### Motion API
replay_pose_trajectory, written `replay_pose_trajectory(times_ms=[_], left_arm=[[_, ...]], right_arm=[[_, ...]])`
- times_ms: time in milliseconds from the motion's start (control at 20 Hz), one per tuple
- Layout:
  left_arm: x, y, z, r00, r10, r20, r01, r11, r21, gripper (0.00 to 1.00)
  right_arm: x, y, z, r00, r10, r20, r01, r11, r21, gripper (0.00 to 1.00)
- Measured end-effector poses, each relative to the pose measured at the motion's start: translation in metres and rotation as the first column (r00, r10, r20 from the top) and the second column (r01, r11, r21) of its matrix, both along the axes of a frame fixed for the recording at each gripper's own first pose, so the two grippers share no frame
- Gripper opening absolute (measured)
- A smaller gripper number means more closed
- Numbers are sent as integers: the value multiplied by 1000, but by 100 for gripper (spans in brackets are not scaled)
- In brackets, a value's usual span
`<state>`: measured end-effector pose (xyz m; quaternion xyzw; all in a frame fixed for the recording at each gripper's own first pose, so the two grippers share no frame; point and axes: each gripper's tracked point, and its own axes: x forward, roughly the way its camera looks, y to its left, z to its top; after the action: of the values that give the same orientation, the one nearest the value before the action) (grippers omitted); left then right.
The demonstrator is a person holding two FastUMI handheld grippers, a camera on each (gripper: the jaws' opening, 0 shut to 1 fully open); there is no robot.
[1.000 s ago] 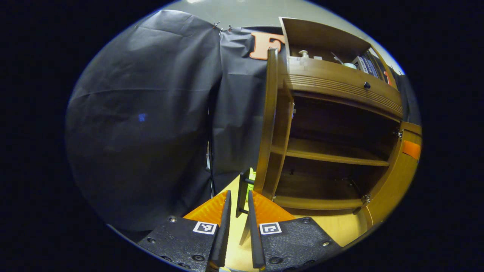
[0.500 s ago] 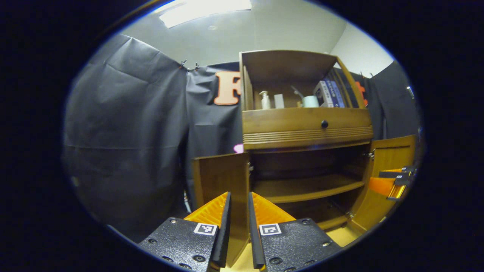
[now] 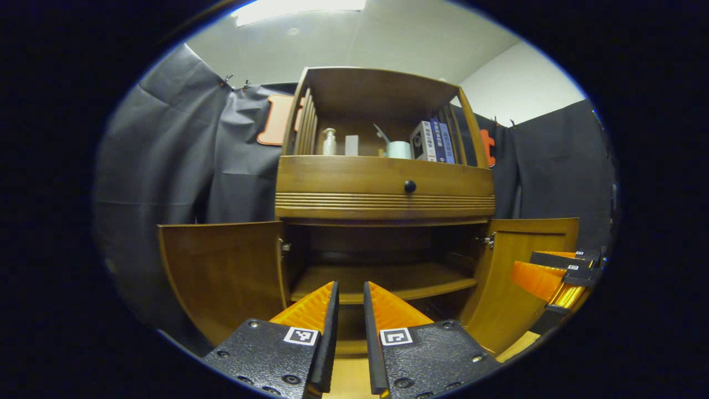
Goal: Open the right door of the double-door shoe cabinet with the right hand, and open the left door with the left hand.
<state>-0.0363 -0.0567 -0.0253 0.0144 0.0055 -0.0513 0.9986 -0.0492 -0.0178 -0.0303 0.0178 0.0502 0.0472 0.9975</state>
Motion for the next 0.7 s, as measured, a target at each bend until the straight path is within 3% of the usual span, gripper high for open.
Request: replay_pose_trajectory(times_ms=[200, 250, 500, 550, 650, 700], left_arm=[[4, -28, -2, 997, -76, -13, 75, 996, -43, 27], [3, -30, -2, 997, -75, -13, 74, 996, -48, 27], [4, -45, 0, 993, -113, 12, 114, 993, -43, 84], [0, -43, 3, 994, -111, 19, 112, 993, -33, 95], [-1, -45, 4, 993, -114, 28, 115, 993, -14, 92], [0, -46, 4, 993, -118, 28, 118, 993, -10, 96]], right_arm=[[-7, -11, -1, 999, -38, -8, 38, 999, 4, 70], [-9, -14, 1, 999, -48, -6, 48, 999, 4, 63], [-9, -20, 6, 997, -79, 17, 78, 997, 13, 96], [-8, -19, 7, 997, -77, 19, 77, 997, 17, 99], [-7, -17, 5, 997, -71, 15, 71, 997, 22, 100], [-6, -17, 5, 998, -67, 14, 67, 998, 21, 100]])
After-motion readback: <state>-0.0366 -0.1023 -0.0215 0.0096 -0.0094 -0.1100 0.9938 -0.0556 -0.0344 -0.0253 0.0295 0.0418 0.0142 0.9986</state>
